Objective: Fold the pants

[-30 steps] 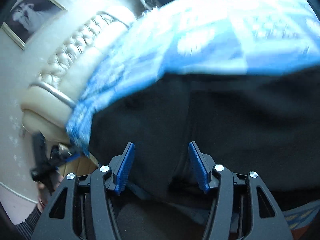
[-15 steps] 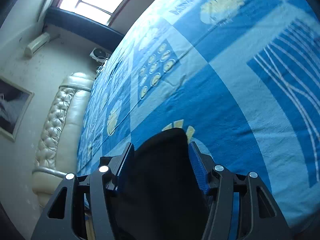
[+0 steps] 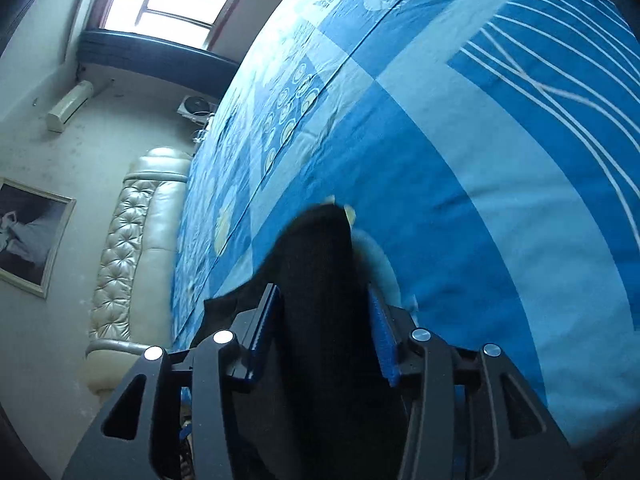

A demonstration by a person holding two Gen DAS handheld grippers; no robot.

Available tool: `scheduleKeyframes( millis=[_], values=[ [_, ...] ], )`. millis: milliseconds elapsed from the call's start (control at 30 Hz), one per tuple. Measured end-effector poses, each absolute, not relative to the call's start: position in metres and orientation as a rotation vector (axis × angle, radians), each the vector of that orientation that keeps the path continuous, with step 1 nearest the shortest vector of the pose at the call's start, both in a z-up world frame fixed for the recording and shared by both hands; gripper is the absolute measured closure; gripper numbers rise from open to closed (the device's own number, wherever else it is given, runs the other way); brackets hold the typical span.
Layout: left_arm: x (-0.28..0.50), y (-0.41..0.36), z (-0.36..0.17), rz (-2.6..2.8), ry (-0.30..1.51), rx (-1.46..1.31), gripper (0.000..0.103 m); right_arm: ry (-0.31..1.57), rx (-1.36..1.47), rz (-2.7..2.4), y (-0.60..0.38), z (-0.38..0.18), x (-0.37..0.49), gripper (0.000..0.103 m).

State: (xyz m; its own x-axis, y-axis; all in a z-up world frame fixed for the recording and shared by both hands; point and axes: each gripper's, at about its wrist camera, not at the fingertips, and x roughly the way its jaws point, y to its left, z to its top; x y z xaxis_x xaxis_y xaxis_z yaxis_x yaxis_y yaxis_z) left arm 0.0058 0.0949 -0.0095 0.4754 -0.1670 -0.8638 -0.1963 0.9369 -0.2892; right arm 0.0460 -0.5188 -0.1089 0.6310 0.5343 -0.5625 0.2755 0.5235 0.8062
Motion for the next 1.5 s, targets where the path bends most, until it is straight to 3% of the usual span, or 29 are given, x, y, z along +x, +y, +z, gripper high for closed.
scheduleKeyframes(
  millis=[167,233,333,467,700,833,1167,1500],
  values=[
    [0.006,0.094,-0.009,0.016,1.083,-0.374,0.015,0.946,1.030,0.234,-0.513,-0.118,0.005,0.052],
    [0.006,0.092,-0.010,0.013,1.085,-0.370,0.015,0.948,1.011,0.202,-0.514,-0.121,0.002,0.064],
    [0.006,0.090,-0.009,0.015,1.083,-0.359,0.015,0.937,0.997,0.175,-0.514,-0.128,0.001,0.070],
    [0.005,0.088,-0.009,0.014,1.079,-0.341,0.015,0.935,0.917,0.140,-0.506,-0.119,0.004,0.071],
    [0.002,0.093,0.000,0.010,1.049,-0.306,0.015,0.824,0.774,-0.020,-0.496,-0.056,-0.002,0.067],
    [0.008,0.107,0.005,0.029,1.027,-0.309,0.015,0.780,0.773,0.136,-0.446,-0.026,0.017,0.067],
    [0.019,0.166,-0.015,0.076,1.033,-0.342,0.015,1.031,0.854,0.494,-0.302,-0.079,0.077,0.067],
    [0.045,0.211,-0.035,-0.100,1.016,-0.550,0.015,1.103,0.842,0.491,-0.290,-0.098,0.068,0.067]
  ],
)
